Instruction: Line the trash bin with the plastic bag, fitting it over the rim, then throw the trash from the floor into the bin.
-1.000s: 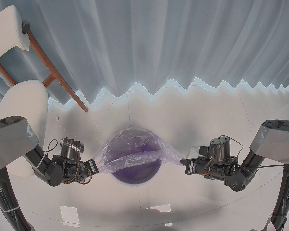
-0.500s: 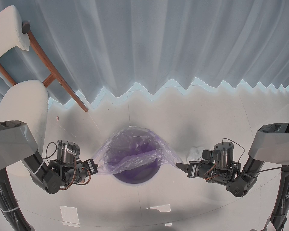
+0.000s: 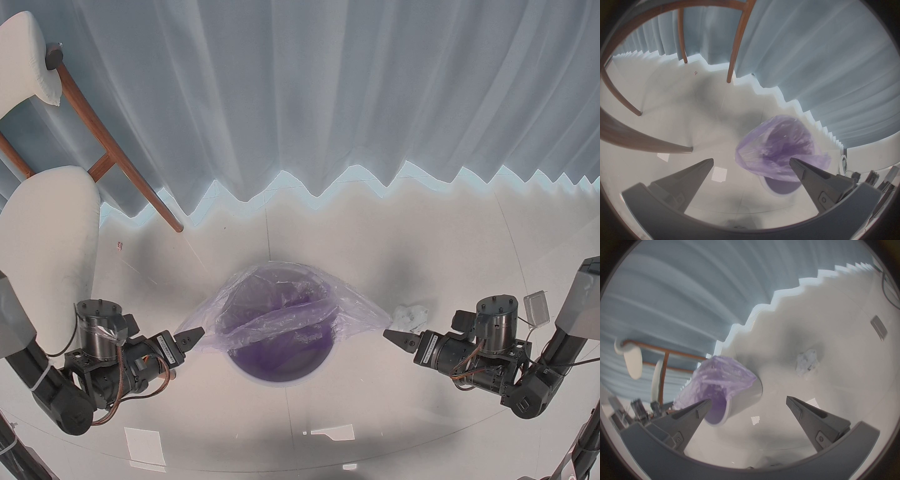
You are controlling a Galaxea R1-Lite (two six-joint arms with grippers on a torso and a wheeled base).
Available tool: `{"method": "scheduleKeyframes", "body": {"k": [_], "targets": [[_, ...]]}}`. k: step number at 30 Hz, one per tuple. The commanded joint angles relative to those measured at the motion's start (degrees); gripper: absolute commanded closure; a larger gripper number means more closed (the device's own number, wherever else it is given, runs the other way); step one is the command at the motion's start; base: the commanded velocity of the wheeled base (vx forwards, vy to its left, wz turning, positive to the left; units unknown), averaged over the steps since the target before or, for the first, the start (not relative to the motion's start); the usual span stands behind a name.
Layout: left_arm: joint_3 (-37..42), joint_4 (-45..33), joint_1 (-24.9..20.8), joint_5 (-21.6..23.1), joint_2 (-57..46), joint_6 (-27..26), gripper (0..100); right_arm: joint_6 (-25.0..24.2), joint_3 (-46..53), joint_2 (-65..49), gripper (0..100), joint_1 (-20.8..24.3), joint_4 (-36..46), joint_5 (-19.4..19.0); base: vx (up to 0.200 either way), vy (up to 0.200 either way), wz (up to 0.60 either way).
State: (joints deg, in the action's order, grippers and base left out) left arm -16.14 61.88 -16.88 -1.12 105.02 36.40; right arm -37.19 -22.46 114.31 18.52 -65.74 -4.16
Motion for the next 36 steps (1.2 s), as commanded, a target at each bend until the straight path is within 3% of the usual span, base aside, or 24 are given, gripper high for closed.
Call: {"method": "scheduleKeyframes", "body": {"k": [1,8,13,19,29,36], "targets": [[2.96,-0.18,-1.31,-0.2,-10.28,4.12,0,-6.66,2.68,-6.47,0,1.7,0.18,3.28,0.0,0.0,0.0],[-1.17,-6.51,-3.86,-0.2,-9.92,12.47,0,-13.34,1.71,-6.29,0,5.39,0.09,4.86,0.0,0.0,0.0],[-9.88,-18.02,-11.94,-0.2,-8.34,23.89,0,-19.41,-1.63,-5.5,0,10.22,1.32,5.12,0.0,0.0,0.0],[-19.72,-27.43,-12.74,-0.37,-1.4,33.21,0,-24.95,-9.45,-2.34,0,11.63,7.65,8.2,0.0,0.0,0.0],[-28.6,-30.85,-11.07,-0.28,4.14,37.43,0,-33.82,-22.37,3.02,0,11.54,17.76,9.78,0.0,0.0,0.0],[-33.43,-32.79,-9.92,-0.46,5.9,39.18,0,-34.79,-26.15,6.89,0,11.19,18.28,10.75,0.0,0.0,0.0]]}}
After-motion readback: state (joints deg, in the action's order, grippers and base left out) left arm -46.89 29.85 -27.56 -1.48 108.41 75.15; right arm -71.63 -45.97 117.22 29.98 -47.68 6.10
